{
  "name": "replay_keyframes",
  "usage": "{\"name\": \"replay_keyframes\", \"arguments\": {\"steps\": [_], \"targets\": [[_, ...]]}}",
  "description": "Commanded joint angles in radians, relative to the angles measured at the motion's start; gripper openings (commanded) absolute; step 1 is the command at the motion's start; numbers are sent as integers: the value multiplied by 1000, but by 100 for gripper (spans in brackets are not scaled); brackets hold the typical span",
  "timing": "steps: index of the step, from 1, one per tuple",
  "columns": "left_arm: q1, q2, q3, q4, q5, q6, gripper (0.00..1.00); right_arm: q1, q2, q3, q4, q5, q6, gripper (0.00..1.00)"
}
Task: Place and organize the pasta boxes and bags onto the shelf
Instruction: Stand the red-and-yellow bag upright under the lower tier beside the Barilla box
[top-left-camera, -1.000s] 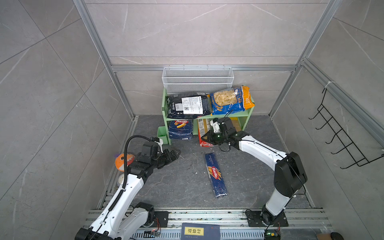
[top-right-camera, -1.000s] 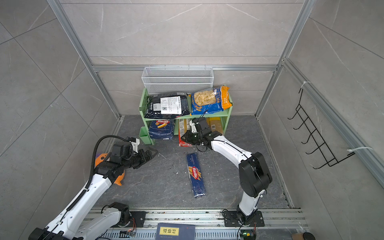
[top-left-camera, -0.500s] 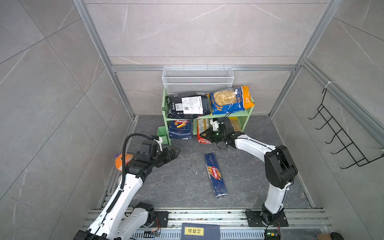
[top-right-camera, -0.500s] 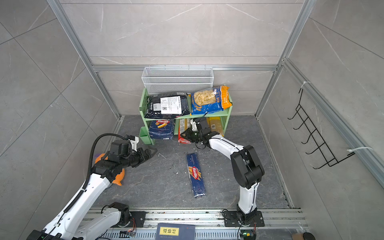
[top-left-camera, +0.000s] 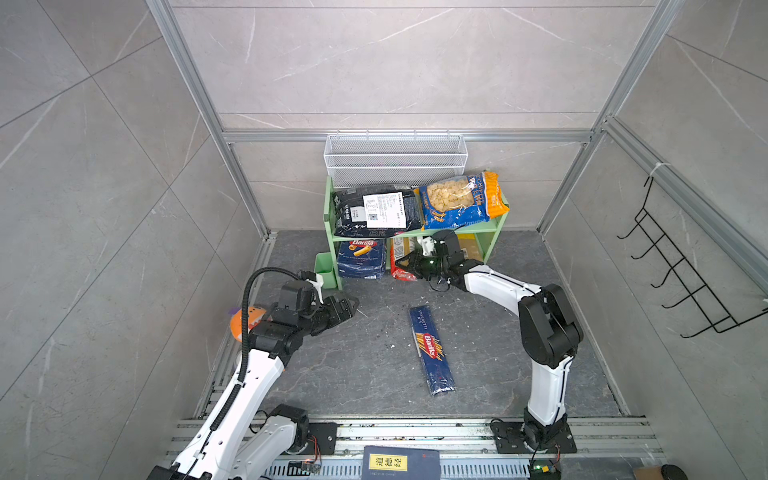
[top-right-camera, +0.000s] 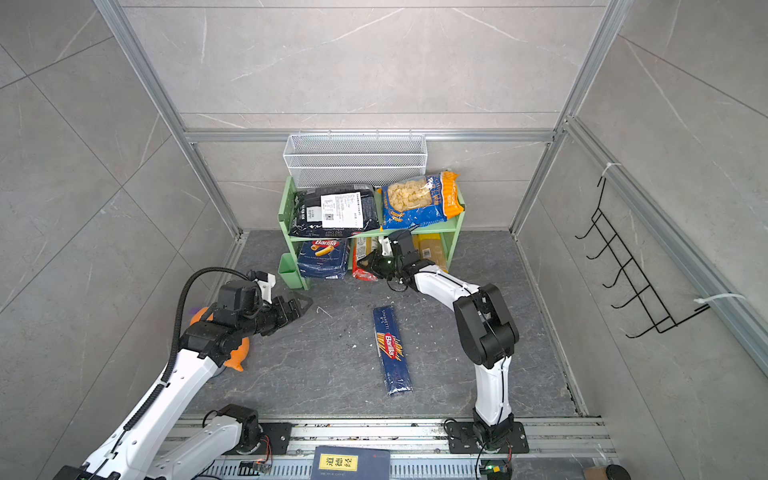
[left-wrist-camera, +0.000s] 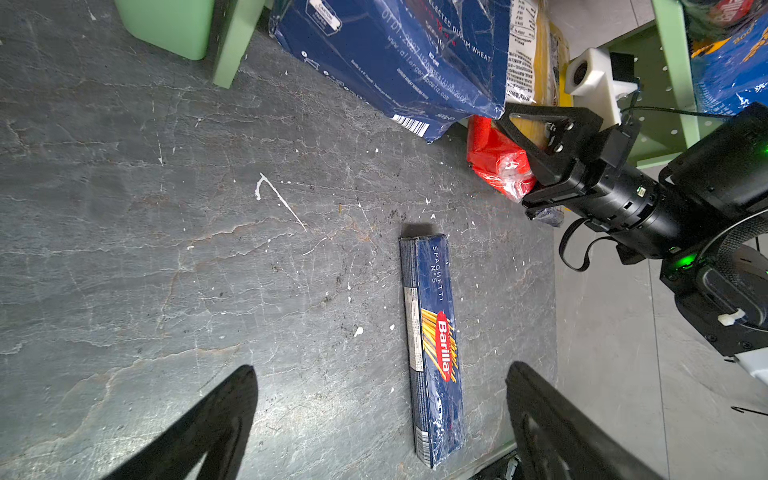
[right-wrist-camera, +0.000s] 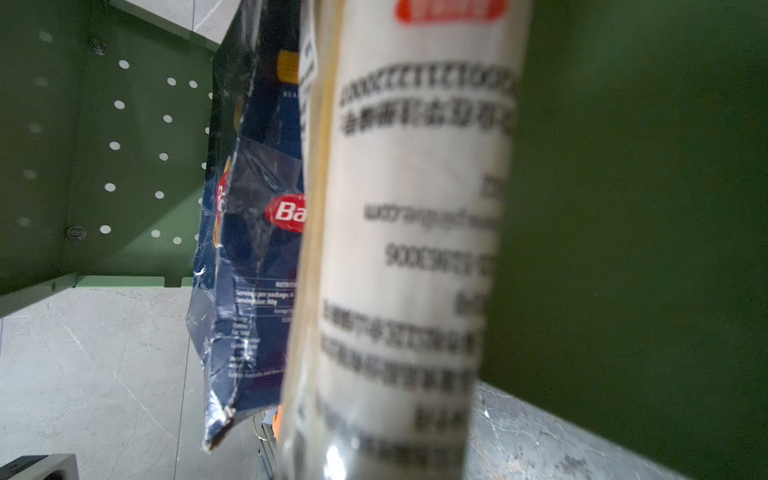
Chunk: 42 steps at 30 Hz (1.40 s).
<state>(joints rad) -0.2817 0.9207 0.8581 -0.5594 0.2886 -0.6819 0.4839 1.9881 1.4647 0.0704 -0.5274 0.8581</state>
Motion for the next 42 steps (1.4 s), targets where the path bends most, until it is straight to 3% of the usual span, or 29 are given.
{"name": "replay_keyframes", "arguments": {"steps": [1, 4, 8, 13, 16, 31, 42], "targets": [[-3, -22, 29, -16, -9, 26, 95, -1, 4, 86, 196, -41, -5, 11], [-3, -24, 25, -17, -9, 24, 95, -2, 17, 93, 199, -49, 7, 13], [-3, -25, 22, -11, -9, 22, 95, -1, 26, 98, 194, -59, 16, 25], [-4, -25, 19, -7, 1, 22, 95, -1, 19, 84, 200, -64, 22, 69], [-3, -32, 19, -13, 1, 23, 95, 0, -6, 63, 192, -56, 18, 79], [-3, 36, 73, 62, 28, 13, 96, -1, -132, -59, 122, -50, -5, 93], [-3, 30, 65, 66, 32, 4, 96, -1, -184, -176, 166, -70, 36, 94]]}}
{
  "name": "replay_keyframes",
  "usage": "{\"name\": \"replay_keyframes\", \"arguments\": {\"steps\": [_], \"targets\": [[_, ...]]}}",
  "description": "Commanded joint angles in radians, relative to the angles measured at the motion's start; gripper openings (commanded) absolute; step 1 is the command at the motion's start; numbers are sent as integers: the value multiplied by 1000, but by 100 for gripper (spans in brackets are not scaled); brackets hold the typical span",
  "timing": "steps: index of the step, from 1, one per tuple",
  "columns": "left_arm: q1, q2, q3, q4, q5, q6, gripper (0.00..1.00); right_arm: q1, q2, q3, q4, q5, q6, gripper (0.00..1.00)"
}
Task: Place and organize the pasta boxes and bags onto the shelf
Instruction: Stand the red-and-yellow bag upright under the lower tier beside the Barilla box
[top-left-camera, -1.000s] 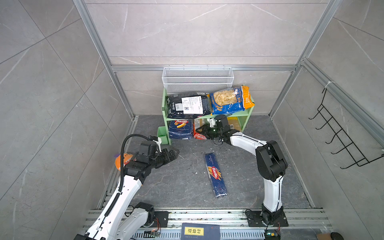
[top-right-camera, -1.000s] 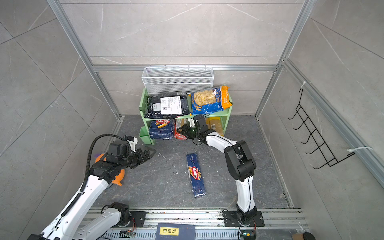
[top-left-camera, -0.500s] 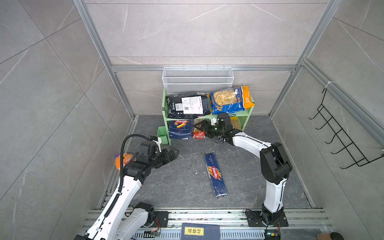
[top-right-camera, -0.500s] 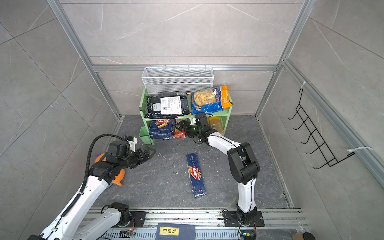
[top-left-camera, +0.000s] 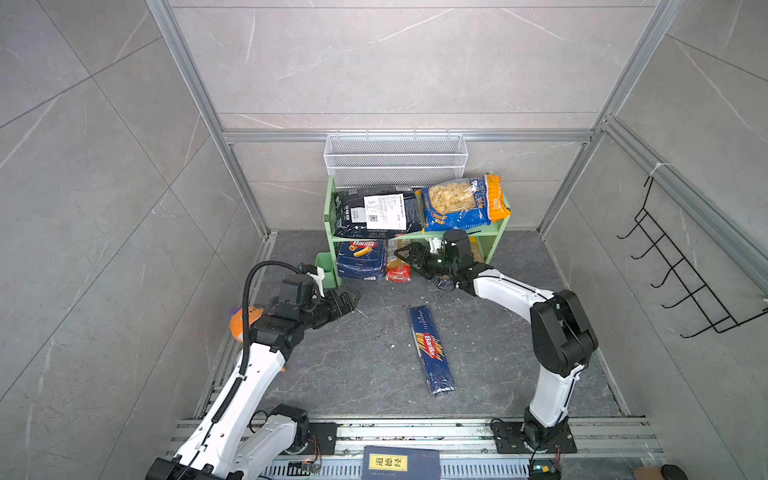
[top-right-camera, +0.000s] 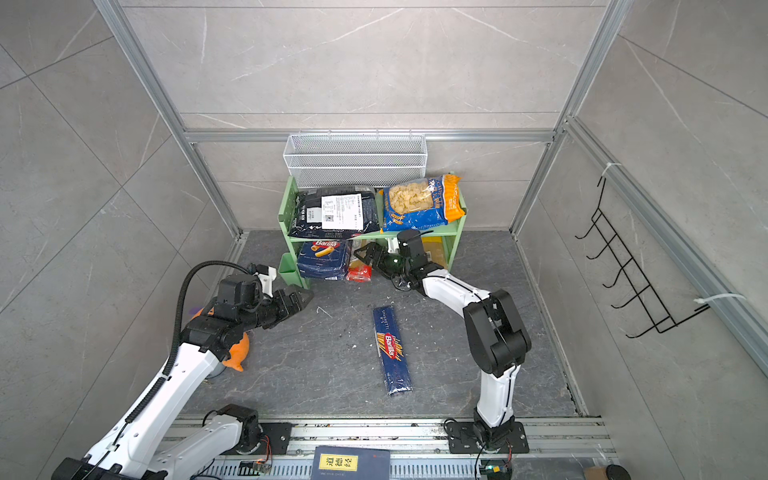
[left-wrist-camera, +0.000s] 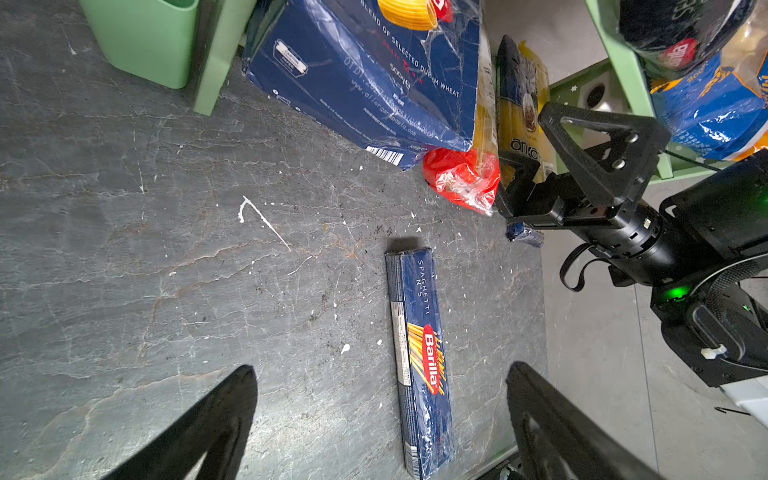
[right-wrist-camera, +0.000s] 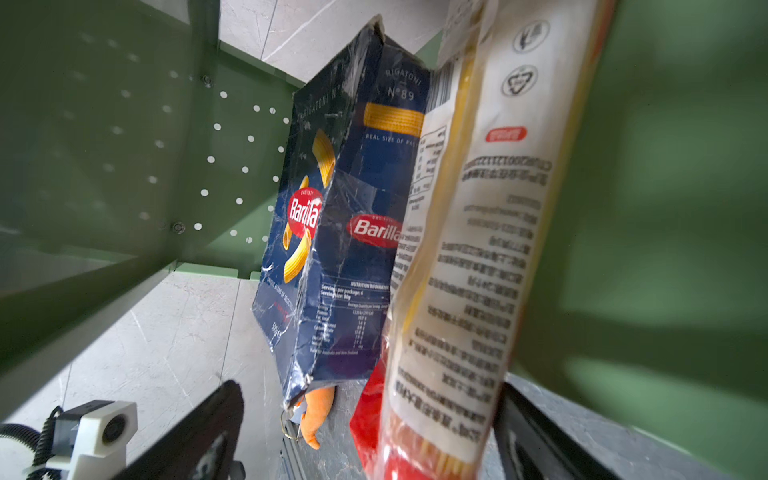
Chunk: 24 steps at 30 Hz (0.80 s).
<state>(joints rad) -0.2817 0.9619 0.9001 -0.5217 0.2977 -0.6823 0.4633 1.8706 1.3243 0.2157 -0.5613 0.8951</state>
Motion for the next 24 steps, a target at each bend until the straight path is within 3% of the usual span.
{"name": "replay_keyframes", "arguments": {"steps": [1, 24], "targets": [[-3, -13, 21, 28, 25, 2, 96, 21, -74, -46, 22, -36, 1, 94], [-3, -49, 27, -5, 12, -7, 96, -32, 16, -74, 193, -124, 159, 94]]}}
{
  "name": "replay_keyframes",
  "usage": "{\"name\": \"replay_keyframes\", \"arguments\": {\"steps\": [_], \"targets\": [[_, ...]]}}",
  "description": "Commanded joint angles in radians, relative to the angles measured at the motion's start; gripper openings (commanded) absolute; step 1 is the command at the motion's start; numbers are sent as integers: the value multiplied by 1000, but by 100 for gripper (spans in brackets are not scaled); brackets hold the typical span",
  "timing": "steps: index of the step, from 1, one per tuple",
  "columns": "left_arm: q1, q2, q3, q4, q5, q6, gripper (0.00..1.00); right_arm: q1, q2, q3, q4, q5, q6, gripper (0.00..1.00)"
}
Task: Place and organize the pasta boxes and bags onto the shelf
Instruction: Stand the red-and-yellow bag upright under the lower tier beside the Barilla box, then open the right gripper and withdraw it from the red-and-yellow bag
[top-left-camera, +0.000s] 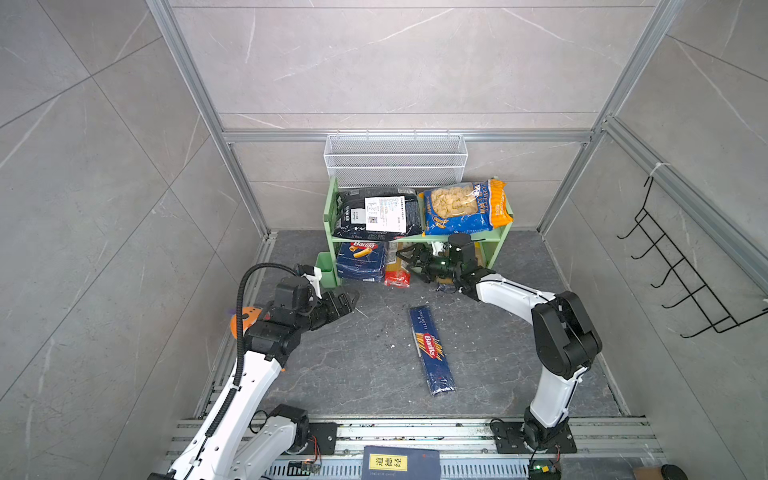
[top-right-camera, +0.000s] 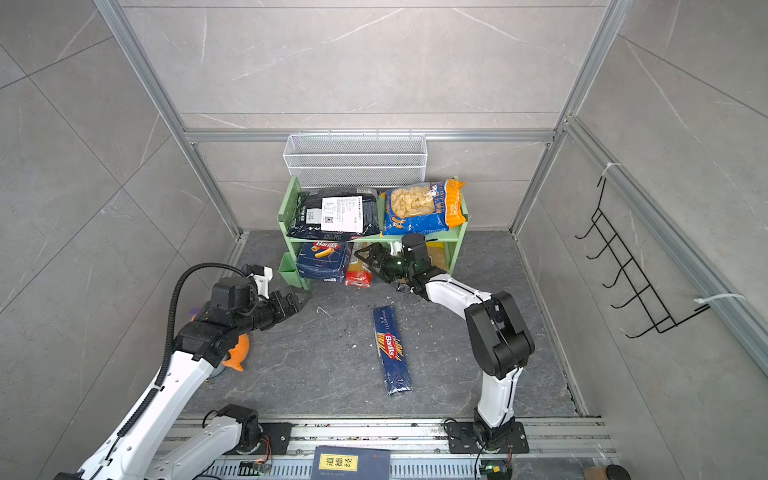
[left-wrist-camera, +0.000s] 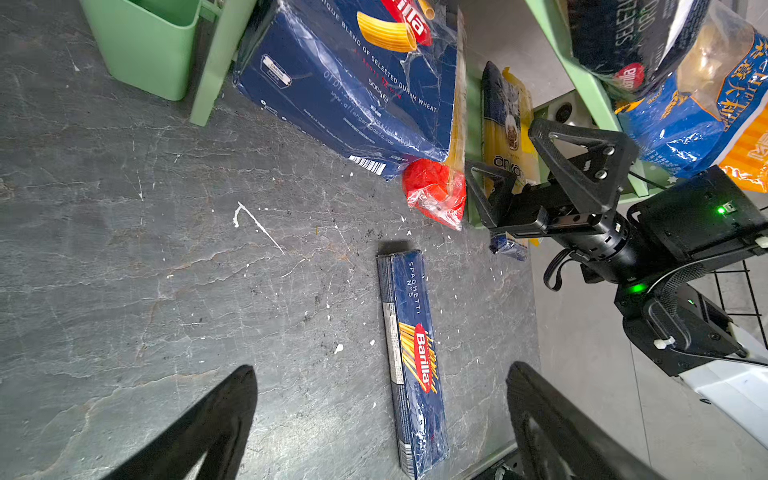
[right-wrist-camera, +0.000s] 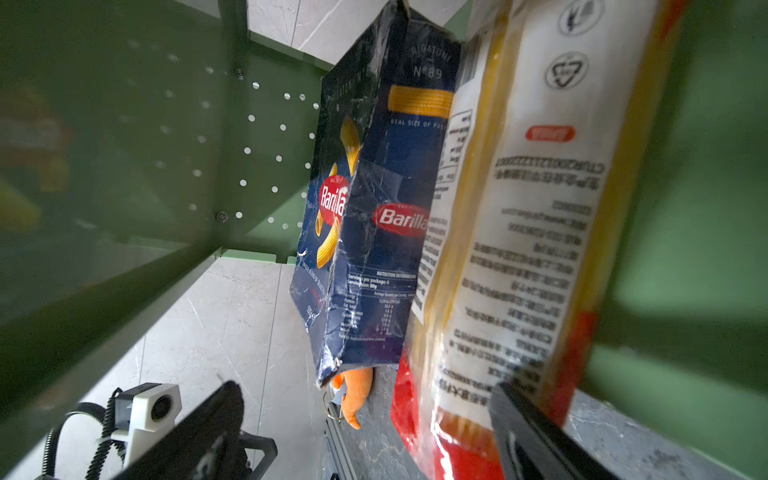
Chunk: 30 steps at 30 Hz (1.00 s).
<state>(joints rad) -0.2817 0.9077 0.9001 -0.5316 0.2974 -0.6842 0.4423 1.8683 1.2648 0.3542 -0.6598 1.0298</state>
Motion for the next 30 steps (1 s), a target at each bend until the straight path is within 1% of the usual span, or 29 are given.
{"name": "replay_keyframes", "arguments": {"steps": [1, 6, 13, 30], "targets": [[-3, 8, 29, 7, 13, -4, 96, -14, 16, -19, 62, -27, 25, 94], [-2, 31, 34, 15, 17, -3, 96, -19, -5, -44, 71, -36, 35, 94], [-3, 47, 37, 25, 23, -5, 96, -20, -26, -91, 148, -58, 85, 94], [-3, -1, 20, 19, 23, -20, 96, -20, -146, -216, 177, -64, 114, 94]]}}
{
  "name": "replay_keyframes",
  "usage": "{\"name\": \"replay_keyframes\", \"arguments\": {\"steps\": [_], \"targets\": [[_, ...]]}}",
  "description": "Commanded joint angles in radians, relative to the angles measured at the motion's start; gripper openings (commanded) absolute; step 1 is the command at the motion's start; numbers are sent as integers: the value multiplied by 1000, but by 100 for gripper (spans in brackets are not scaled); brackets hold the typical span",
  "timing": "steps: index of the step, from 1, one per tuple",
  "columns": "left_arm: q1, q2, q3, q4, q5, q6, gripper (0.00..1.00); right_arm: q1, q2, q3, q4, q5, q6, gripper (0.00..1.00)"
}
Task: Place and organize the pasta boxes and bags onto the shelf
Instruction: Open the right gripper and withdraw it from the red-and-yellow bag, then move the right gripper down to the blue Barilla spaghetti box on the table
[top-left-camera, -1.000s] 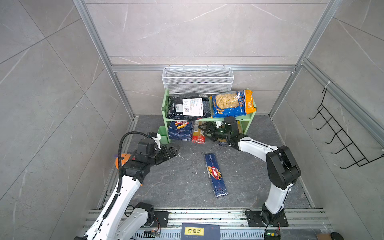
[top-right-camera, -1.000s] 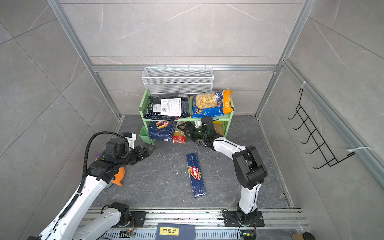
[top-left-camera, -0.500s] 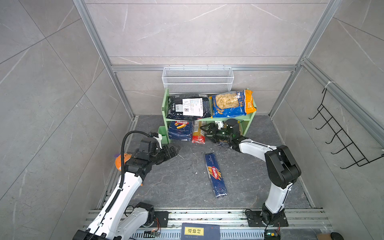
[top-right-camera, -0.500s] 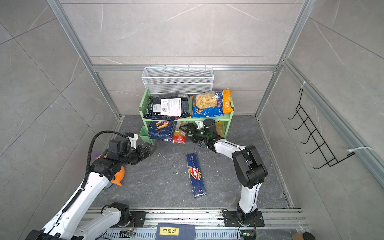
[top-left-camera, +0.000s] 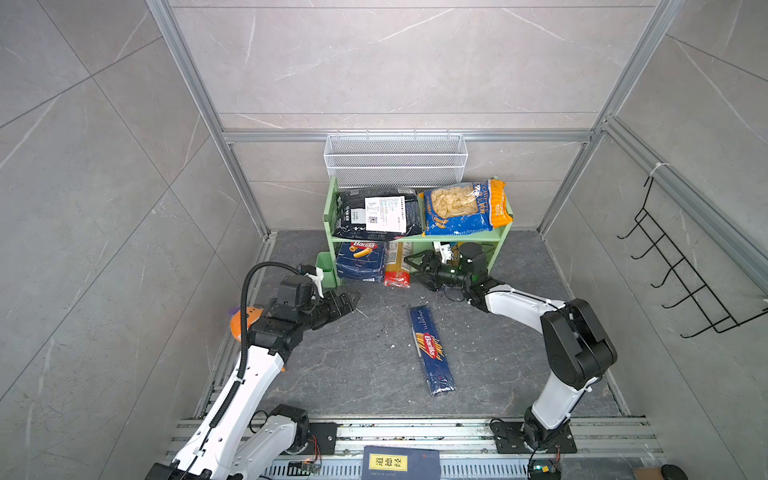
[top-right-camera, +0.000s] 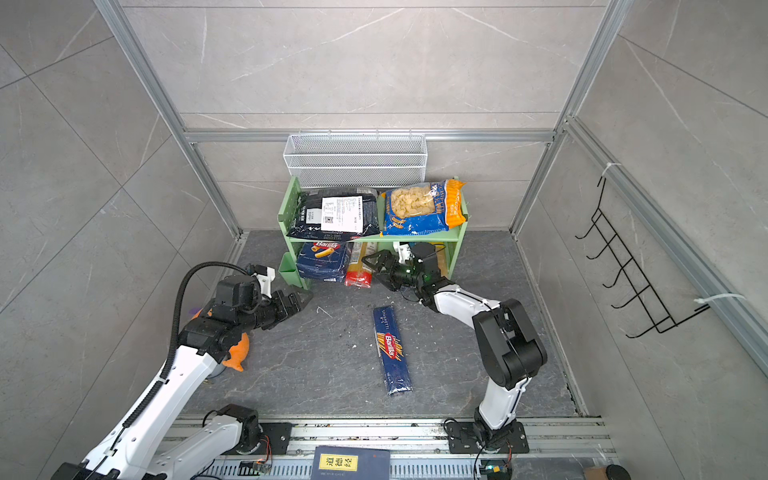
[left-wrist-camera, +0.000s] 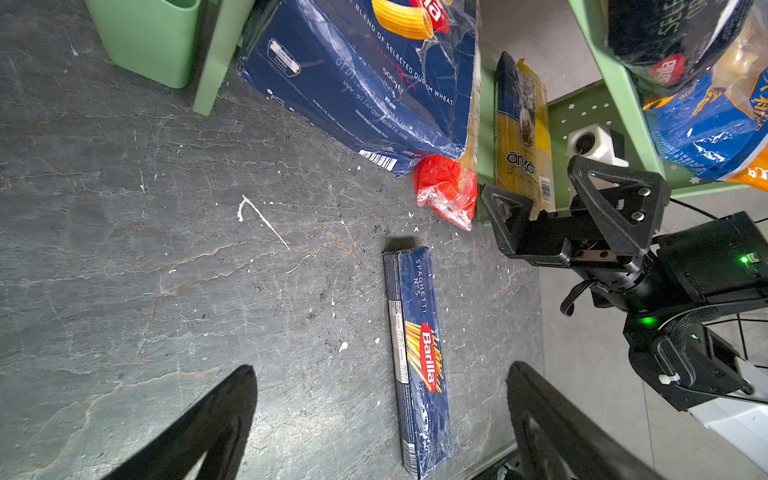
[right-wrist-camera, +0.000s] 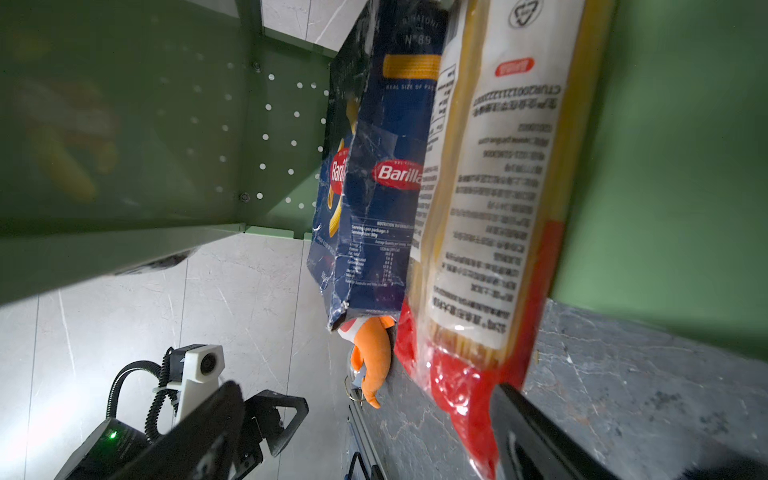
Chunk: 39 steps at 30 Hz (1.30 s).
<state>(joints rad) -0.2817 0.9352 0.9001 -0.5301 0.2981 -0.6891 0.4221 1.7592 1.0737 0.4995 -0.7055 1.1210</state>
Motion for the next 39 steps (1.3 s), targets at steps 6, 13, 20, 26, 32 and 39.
{"name": "replay_keyframes", "arguments": {"steps": [6, 13, 20, 26, 32, 39], "targets": [[-4, -51, 10, 11, 18, -26, 96, 1, -62, -65, 61, -34, 50, 94], [-5, -70, 6, 6, 17, -27, 96, 13, -133, -112, 5, -29, 18, 94], [-7, -85, -13, 8, 20, -37, 96, 57, -224, -167, -92, -14, -39, 94], [-9, -96, -32, 12, 16, -41, 96, 120, -336, -218, -238, 47, -128, 94], [-19, -100, -58, 29, 16, -52, 95, 244, -499, -223, -620, 256, -333, 94], [-43, -95, -88, 43, -1, -58, 95, 325, -659, -330, -847, 435, -403, 94]]}}
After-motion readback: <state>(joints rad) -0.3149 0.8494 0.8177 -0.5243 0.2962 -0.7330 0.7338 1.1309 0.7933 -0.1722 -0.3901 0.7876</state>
